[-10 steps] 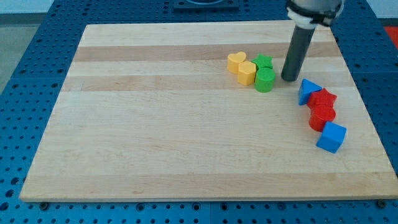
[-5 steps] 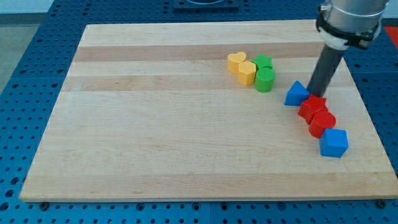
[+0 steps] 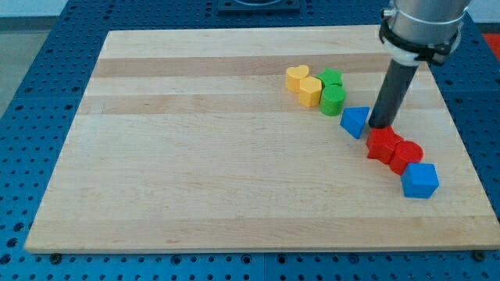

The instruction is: Slide the triangle to the bottom left of the board

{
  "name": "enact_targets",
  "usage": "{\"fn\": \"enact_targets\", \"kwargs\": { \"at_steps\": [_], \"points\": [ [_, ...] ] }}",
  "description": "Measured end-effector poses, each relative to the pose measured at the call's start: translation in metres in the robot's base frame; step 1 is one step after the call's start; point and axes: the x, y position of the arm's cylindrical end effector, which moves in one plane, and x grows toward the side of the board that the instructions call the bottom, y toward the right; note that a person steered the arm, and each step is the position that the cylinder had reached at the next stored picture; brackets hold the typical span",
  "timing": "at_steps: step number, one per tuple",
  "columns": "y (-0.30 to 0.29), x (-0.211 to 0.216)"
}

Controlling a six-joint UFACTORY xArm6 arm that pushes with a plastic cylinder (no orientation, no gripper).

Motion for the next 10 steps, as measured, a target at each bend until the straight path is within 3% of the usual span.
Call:
{"fn": "enact_targets", "kwargs": {
  "at_steps": [4, 5, 7, 10],
  "points": [
    [-0.036, -0.033],
    [-0.061, -0.029],
    [-0.070, 0.020],
    [-0.131, 0.024]
  ]
}}
